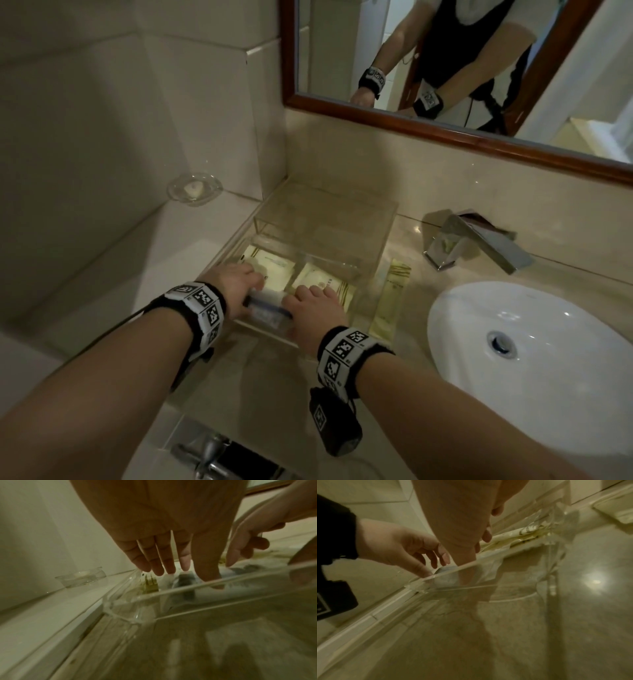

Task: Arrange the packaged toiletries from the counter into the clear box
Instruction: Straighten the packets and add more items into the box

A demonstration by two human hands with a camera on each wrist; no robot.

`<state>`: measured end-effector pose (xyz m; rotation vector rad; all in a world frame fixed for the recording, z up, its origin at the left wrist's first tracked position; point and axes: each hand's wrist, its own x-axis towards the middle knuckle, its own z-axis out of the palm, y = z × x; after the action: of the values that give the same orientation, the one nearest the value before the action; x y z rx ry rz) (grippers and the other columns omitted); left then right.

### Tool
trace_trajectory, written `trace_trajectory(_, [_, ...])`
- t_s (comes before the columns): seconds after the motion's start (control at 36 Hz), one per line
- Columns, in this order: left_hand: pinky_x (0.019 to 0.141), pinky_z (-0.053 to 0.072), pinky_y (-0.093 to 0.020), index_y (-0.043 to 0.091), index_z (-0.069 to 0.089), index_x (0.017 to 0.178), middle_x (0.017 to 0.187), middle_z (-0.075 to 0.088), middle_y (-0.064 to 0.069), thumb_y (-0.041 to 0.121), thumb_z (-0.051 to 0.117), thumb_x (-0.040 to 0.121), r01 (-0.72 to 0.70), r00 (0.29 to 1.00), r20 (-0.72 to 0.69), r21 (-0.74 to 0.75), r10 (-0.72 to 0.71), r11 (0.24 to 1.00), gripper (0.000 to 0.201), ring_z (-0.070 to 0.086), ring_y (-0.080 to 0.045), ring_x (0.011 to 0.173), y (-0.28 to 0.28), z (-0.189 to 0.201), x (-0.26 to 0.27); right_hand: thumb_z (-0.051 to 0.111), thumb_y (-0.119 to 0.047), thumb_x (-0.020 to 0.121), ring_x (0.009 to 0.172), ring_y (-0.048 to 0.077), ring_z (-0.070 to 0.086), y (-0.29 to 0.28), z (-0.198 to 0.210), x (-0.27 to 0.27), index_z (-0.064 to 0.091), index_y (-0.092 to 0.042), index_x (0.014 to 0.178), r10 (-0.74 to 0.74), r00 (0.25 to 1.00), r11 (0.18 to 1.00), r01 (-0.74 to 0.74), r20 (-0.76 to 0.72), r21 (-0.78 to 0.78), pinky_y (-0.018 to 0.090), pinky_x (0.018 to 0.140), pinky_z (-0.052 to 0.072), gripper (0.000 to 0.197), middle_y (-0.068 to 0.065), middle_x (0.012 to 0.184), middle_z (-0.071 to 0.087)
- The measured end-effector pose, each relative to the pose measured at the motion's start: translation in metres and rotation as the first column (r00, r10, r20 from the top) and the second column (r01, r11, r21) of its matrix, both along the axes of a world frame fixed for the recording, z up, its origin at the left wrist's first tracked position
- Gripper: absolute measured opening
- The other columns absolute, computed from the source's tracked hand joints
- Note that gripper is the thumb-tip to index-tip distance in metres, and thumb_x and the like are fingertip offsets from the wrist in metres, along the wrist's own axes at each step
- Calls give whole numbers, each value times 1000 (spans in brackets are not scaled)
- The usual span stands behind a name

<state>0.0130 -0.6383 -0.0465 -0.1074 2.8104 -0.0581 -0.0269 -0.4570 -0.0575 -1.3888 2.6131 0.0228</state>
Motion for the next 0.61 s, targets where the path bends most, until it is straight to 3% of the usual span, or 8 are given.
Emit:
trace_trajectory(0.11, [98,41,-30,21,49,119,127,44,-1,30,69,76,-22,1000,8,0,22,1000,48,49,-21,114,-1,-3,3,55,-22,89,114,25,52,0,0,-1,48,-18,123,-18,999,999,20,50,-28,36,102,32,35,5,123,57])
trace_trajectory(0.28, [98,39,-29,18,45,125,130,44,-5,20,61,82,-35,998,43,-19,36,999,46,49,-24,117,1,-2,-1,50,-18,92,113,26,55,-5,-4,1,51,-15,122,-8,998,1000,9,69,-13,36,103,32,31,6,121,60])
trace_trajectory(0.44, [101,41,-32,18,45,125,128,47,-5,19,60,81,-45,997,67,-19,47,999,46,50,-24,117,-6,0,-2,46,-17,94,109,26,56,-13,-2,4,49,-14,123,13,998,1000,-14,58,7,35,99,34,29,8,118,61])
trace_trajectory(0.61, [97,43,-31,19,51,113,122,52,-4,21,61,81,-80,996,43,-8,81,997,34,54,-23,111,-6,4,3,48,-15,93,111,27,56,-19,0,5,49,-13,124,14,998,999,-16,55,45,35,100,34,31,9,118,61])
